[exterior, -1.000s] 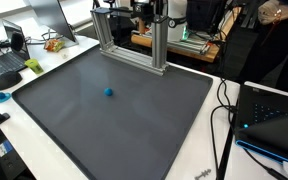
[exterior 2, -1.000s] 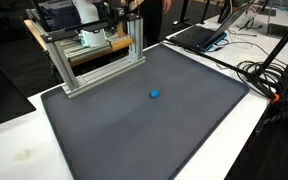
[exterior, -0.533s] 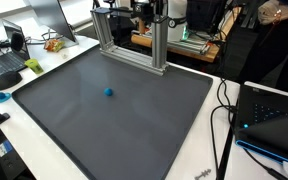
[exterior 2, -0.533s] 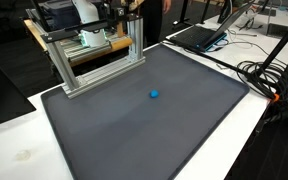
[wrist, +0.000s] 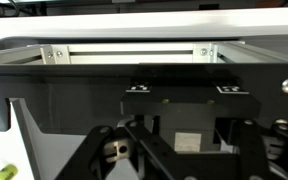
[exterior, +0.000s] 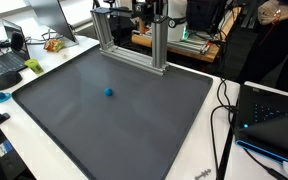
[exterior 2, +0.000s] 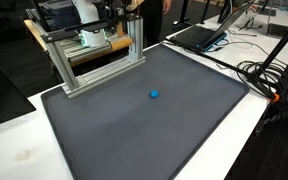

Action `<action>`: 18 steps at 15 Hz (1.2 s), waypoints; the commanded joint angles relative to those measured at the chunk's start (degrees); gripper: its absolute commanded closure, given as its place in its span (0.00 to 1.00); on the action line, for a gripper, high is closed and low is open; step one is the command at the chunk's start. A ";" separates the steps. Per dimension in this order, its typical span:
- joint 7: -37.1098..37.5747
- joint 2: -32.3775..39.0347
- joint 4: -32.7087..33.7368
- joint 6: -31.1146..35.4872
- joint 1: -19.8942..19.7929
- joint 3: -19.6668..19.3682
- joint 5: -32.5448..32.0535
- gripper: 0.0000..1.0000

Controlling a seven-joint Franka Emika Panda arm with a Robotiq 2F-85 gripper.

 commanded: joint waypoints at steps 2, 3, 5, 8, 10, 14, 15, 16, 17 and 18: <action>-0.37 -0.25 0.09 -0.91 -0.26 -0.29 -0.63 0.67; -0.30 -0.22 0.10 -0.91 0.06 -0.18 -0.24 0.73; 0.03 -0.16 0.11 -0.81 0.29 -0.10 0.19 0.77; 1.83 0.21 0.38 0.88 0.04 0.06 0.69 0.77; 2.84 0.66 0.75 2.53 -0.02 -0.04 1.06 0.77; 4.27 2.93 1.76 7.91 0.02 -0.03 1.67 0.77; 4.41 3.68 2.06 8.92 0.06 0.11 1.66 0.77; 4.61 4.76 2.66 10.08 0.06 0.34 1.53 0.77; 4.65 5.86 3.37 11.07 0.09 0.53 1.38 0.77; 5.15 7.09 4.17 12.10 -0.13 0.87 0.95 0.77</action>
